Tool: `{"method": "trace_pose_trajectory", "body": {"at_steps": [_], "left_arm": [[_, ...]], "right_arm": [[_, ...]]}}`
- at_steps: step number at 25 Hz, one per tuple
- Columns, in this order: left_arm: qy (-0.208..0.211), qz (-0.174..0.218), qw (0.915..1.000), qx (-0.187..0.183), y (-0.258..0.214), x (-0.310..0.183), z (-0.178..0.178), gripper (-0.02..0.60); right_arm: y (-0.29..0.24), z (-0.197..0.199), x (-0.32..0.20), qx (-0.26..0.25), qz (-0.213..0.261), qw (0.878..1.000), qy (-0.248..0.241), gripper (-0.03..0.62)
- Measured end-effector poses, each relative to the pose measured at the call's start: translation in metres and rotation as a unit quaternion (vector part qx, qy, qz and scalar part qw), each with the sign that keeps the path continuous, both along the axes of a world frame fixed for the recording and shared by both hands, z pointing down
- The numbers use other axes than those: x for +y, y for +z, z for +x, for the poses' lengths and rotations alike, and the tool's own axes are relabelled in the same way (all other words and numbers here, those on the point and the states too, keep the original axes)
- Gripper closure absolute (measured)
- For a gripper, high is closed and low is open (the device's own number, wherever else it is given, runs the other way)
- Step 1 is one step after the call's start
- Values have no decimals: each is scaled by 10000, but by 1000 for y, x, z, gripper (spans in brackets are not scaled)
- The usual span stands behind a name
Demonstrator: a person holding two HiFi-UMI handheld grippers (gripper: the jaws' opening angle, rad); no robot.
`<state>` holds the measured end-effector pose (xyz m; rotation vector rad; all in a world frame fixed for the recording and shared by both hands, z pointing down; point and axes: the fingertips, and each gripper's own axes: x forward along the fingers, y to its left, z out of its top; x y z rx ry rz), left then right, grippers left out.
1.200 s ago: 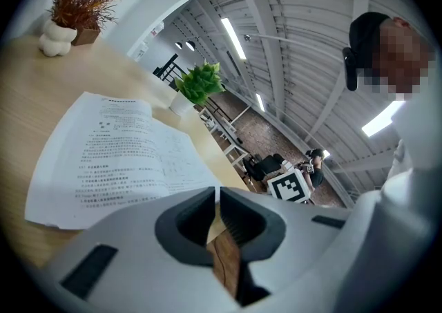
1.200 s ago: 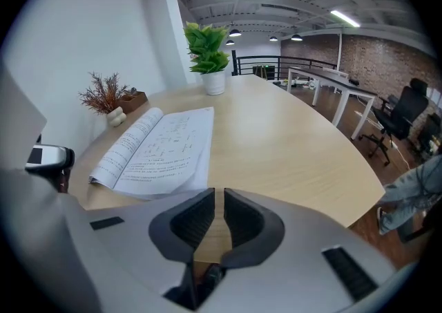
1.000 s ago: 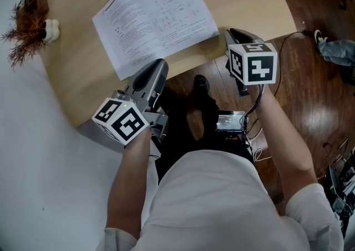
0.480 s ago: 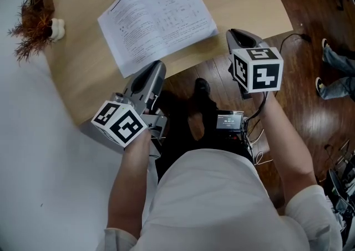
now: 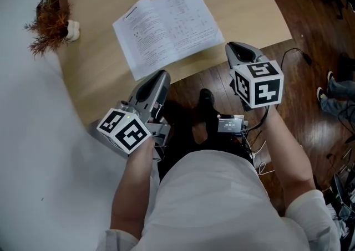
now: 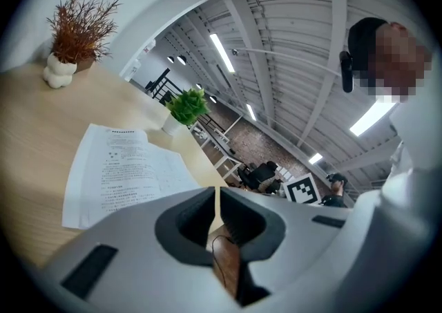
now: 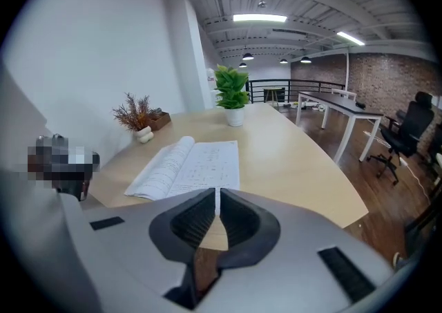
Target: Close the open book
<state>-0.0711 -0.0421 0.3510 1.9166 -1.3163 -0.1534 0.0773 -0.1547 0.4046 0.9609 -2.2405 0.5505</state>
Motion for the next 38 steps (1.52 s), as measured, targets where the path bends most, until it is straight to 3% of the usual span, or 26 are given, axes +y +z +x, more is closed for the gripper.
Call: {"method": "trace_pose_trajectory", "body": {"at_steps": [21,28,38], "left_arm": [[185,630,9978,-45,-65,37,-12,583],[250,789,9963,-223,-87,43,-16,583],[237,855,9956,-293,-101,58,-21,583]], "right_arm": [[-77,-36,46,-156,580,9962,-630,591],[-98,-42,55,-237,745,9942,-735,591],[-139,-44,70,-892,1337,9839,-785,591]]}}
